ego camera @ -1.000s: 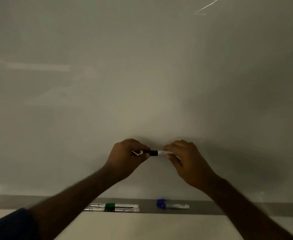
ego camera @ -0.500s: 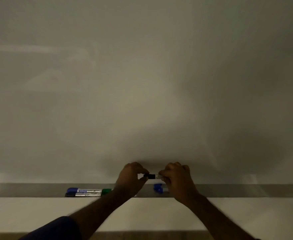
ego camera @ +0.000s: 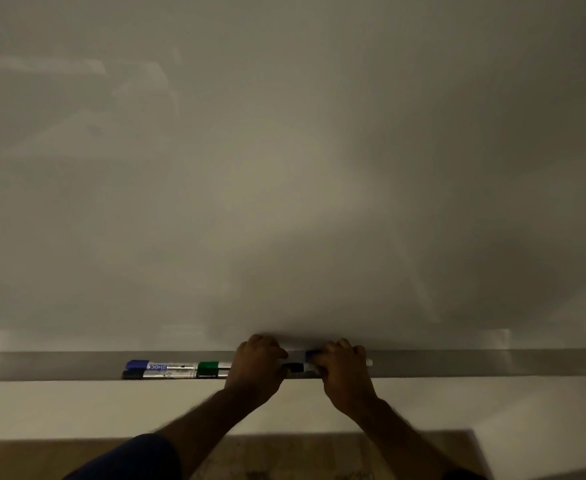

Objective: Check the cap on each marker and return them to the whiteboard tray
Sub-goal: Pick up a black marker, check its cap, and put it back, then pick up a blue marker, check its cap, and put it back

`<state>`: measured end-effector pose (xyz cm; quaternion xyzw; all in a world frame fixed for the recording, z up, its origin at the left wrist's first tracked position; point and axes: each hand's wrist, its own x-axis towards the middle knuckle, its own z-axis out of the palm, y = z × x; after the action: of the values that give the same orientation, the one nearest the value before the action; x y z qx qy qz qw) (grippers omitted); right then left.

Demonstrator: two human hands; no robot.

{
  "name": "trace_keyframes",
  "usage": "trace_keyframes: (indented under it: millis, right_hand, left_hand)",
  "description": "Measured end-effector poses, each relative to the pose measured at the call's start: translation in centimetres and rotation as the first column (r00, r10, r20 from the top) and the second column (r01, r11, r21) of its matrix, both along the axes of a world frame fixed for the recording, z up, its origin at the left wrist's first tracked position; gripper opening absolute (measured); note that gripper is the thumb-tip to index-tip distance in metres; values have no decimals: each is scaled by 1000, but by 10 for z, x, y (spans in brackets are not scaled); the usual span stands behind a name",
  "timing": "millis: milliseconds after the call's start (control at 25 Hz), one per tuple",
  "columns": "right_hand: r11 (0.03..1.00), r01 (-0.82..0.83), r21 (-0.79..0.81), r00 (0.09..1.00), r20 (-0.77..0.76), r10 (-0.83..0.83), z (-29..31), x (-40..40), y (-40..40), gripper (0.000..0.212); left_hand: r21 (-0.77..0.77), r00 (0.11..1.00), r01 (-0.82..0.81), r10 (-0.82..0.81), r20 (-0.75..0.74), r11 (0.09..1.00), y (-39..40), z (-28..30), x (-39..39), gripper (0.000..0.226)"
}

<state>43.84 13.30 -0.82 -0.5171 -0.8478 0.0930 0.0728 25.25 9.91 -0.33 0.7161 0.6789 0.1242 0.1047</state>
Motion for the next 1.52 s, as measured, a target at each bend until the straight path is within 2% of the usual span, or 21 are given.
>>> trace_keyframes:
  millis: [240,560,720,880,1040,1200,1320,1520]
  right_hand:
    - [1000,-8,-25,1000,0,8,-13,-2,0,25]
    - [999,-41,-26,998,-56,39,-23,-10,-11,30]
    - [998,-51,-31,997,-53,49,-23,-12,-13,33]
    - [998,-60,-34,997,-43,58,-24,-14,-13,34]
    - [999,-47,-3,996,-70,46,-21,-10,-12,31]
    - [997,57,49,992,-112,-51,-17,13,-6,27]
    - [992,122,29,991,-55,-121,-16,35,0,27]
    - [992,127,-23,988,94,-124,-12,56,9,29]
  left_hand:
    - [-52,1000,22,-22,3,998,-10,-16,-18,19]
    - [-58,1000,21,-22,-6,998,-12,-27,-23,32]
    - [-27,1000,26,-26,18,999,-12,-26,-22,31]
    - [65,996,72,-76,53,995,-11,-23,-17,24]
    - [87,992,120,-118,-35,989,-7,-23,-11,33]
    - [77,967,221,-208,-145,972,5,-14,1,34]
    - [14,935,293,-283,-216,956,16,-10,20,26]
    - [-87,940,227,-242,-239,970,32,-8,43,28]
